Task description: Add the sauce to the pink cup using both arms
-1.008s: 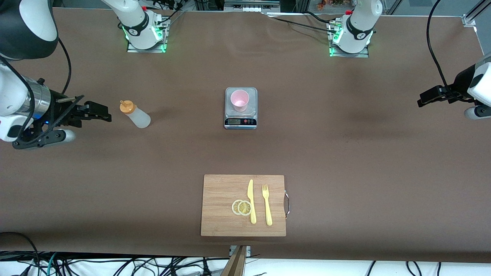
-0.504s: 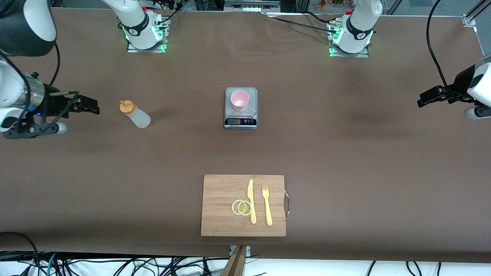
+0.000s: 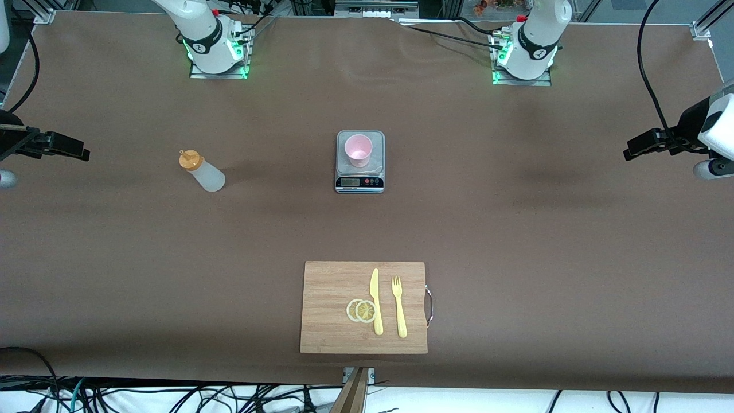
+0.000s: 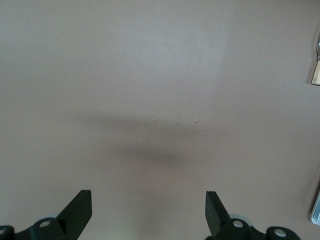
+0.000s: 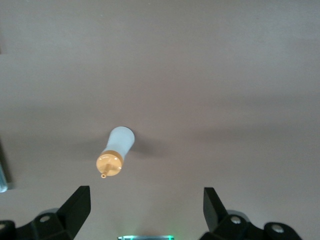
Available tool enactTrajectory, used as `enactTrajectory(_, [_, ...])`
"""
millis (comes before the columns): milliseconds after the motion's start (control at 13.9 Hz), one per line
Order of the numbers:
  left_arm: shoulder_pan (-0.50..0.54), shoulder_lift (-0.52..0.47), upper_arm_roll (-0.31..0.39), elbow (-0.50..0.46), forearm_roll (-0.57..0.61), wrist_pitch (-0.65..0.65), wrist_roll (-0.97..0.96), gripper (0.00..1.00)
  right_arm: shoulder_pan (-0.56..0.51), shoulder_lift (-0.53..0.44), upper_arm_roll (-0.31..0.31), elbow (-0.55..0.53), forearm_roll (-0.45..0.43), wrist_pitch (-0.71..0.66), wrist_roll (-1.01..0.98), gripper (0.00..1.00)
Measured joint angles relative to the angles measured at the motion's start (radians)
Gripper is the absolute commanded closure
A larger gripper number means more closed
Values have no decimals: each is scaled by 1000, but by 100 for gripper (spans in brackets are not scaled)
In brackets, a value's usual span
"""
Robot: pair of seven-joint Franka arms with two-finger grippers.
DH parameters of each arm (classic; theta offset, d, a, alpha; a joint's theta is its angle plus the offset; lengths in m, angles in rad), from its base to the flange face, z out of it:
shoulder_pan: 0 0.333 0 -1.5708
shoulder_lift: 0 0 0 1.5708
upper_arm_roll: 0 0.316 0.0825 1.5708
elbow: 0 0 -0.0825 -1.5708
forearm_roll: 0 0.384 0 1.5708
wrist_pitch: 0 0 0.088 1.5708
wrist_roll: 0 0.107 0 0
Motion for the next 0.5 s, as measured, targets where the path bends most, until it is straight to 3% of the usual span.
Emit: enactTrajectory(504, [0, 0, 0, 0, 0, 0, 0, 0, 6, 0, 20, -15, -11, 11, 65, 0])
